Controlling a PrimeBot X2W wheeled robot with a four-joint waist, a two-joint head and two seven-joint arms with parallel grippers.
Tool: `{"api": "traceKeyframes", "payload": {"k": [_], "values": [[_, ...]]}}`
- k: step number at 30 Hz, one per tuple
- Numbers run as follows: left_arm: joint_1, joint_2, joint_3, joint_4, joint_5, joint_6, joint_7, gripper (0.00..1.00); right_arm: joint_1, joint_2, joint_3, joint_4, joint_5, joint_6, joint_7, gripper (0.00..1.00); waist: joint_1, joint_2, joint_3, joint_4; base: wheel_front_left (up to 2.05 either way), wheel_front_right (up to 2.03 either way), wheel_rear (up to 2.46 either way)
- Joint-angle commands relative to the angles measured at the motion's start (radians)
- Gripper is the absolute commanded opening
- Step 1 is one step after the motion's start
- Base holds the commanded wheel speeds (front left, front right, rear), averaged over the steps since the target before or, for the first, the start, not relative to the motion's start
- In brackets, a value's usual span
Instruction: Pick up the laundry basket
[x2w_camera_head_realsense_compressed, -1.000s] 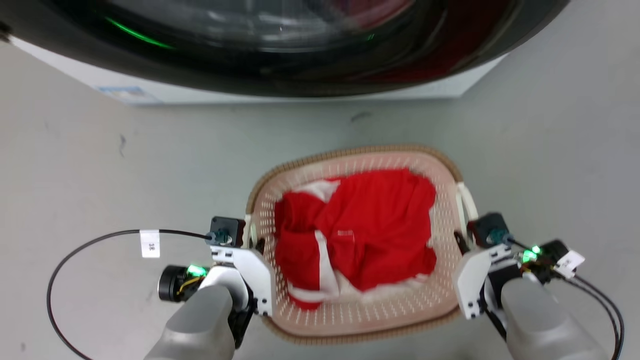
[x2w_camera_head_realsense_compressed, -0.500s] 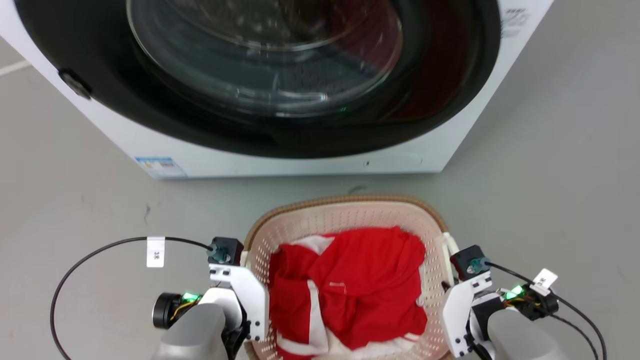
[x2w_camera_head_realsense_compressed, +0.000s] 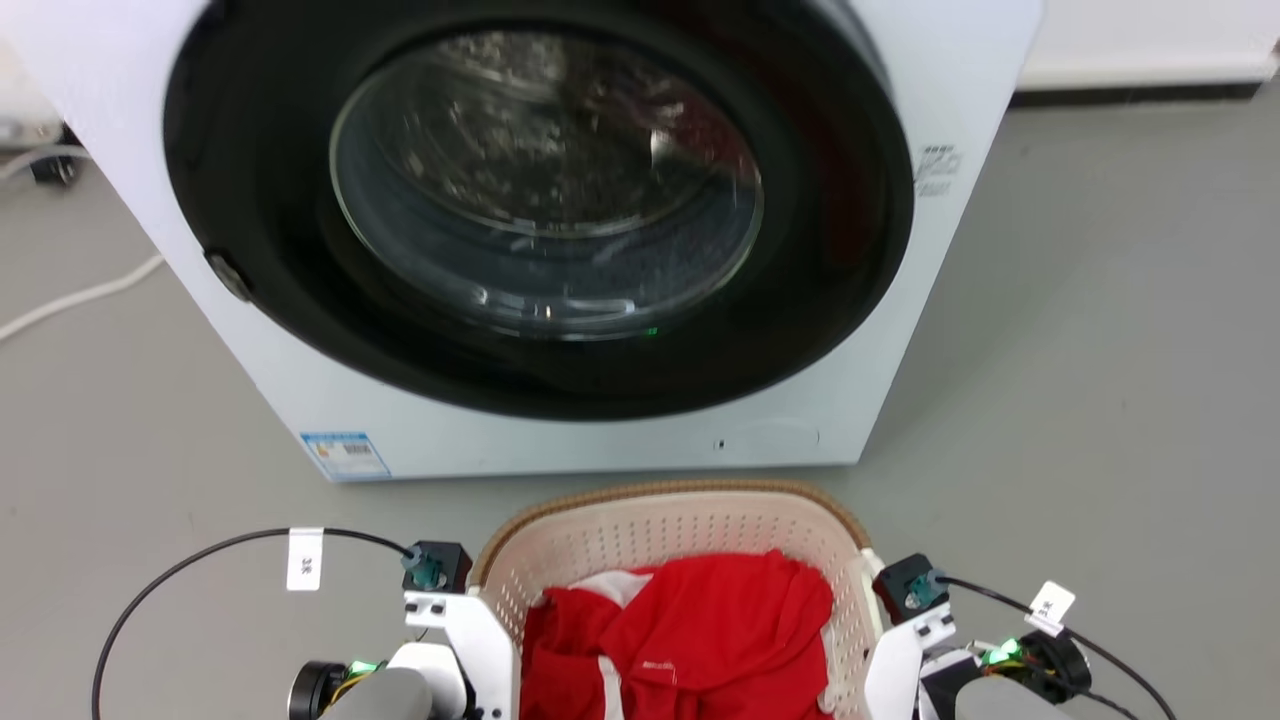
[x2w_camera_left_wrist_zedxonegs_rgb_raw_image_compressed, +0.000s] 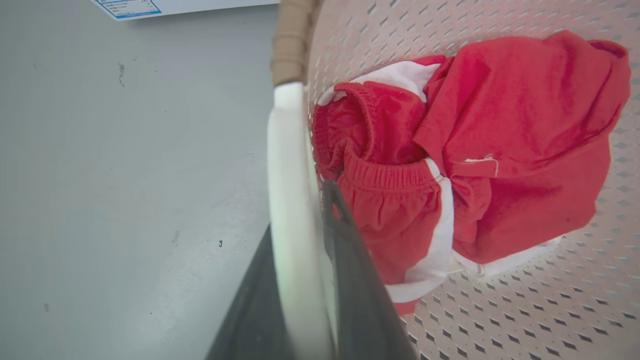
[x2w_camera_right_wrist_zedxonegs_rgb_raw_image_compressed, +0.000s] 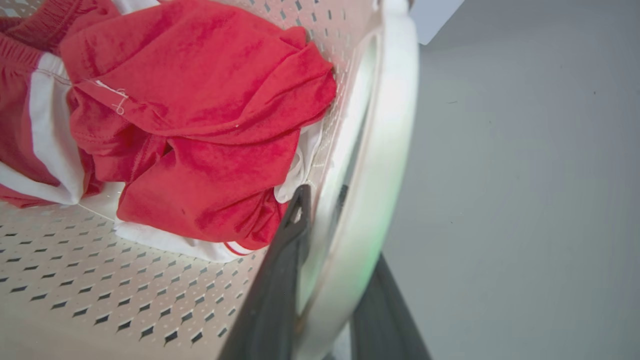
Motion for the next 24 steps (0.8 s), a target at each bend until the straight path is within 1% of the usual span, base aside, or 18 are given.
{"api": "traceKeyframes", "payload": {"k": [1,7,12,19,24], "values": [[0.001,-0.025,-0.011,-0.029,-0.009,-0.025,-0.001,0.00,0.020,0.034,0.030,-0.018,0.013,0.015,0.008,0.00,0.0003,-0.0001,-0.043,-0.003,0.00,0.00,0.00],[0.014,-0.005,-0.035,-0.044,-0.041,-0.023,0.036,0.00,0.037,0.033,0.103,-0.032,0.085,0.015,0.041,0.00,0.0003,-0.0001,-0.095,-0.008,0.00,0.00,0.00],[0.021,0.000,-0.057,-0.056,-0.068,-0.023,0.069,0.00,0.043,0.025,0.164,-0.047,0.143,0.016,0.074,0.00,0.0003,-0.0001,-0.125,-0.010,0.00,0.00,0.00],[0.025,0.006,-0.086,-0.076,-0.113,-0.023,0.127,0.00,0.021,0.006,0.242,-0.067,0.222,0.016,0.125,0.00,0.0003,-0.0001,-0.147,-0.013,0.00,0.00,0.00],[0.026,0.012,-0.104,-0.082,-0.140,-0.023,0.140,0.00,0.007,-0.008,0.292,-0.077,0.272,0.016,0.147,0.00,0.0003,-0.0001,-0.153,-0.019,0.00,0.00,0.00]]}}
